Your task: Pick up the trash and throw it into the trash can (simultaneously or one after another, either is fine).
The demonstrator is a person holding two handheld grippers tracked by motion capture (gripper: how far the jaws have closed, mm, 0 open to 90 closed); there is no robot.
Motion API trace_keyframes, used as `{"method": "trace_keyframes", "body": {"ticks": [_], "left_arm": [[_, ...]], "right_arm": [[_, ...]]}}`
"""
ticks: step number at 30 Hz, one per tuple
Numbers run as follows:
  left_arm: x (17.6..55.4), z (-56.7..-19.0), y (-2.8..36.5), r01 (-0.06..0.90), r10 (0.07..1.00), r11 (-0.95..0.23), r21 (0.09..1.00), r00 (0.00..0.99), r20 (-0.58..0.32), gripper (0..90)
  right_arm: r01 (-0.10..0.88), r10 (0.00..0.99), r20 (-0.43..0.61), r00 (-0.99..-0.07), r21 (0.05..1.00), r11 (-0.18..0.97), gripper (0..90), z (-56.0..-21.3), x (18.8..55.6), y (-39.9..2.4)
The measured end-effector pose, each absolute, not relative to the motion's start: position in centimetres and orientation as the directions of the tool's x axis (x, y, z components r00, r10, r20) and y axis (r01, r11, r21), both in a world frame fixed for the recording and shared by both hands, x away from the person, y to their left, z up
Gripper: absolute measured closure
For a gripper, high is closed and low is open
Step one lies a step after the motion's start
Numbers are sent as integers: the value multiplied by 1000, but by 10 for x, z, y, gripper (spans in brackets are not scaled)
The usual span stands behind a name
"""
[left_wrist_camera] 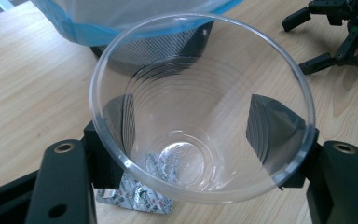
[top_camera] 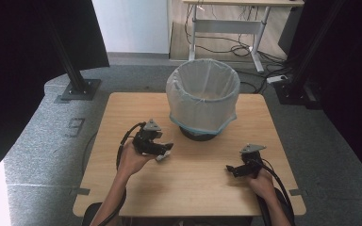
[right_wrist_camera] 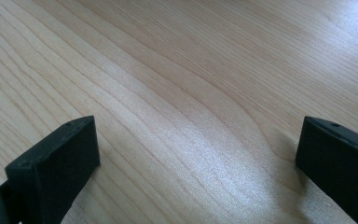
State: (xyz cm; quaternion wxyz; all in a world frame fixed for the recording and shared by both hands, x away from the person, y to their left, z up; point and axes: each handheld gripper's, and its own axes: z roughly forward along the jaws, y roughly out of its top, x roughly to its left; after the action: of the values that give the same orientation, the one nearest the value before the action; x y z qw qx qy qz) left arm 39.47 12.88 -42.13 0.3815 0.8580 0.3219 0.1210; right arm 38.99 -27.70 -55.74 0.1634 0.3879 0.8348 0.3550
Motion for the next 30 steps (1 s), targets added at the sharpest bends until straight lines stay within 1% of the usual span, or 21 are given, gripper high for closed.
{"method": "trace_keyframes", "body": {"ticks": [3, 17, 30], "left_arm": [[396, -416, 130, 456, 647, -509, 730, 762, -26, 330], [404, -374, 143, 458, 658, -473, 752, 752, -44, 332], [412, -345, 149, 464, 663, -474, 748, 747, -43, 334]], "right_arm": [[531, 763, 2, -646, 719, 447, 0, -557, 390, -277], [530, 760, 0, -650, 717, 454, 0, -557, 390, -277], [531, 760, 1, -650, 717, 453, 0, -557, 390, -277]]}}
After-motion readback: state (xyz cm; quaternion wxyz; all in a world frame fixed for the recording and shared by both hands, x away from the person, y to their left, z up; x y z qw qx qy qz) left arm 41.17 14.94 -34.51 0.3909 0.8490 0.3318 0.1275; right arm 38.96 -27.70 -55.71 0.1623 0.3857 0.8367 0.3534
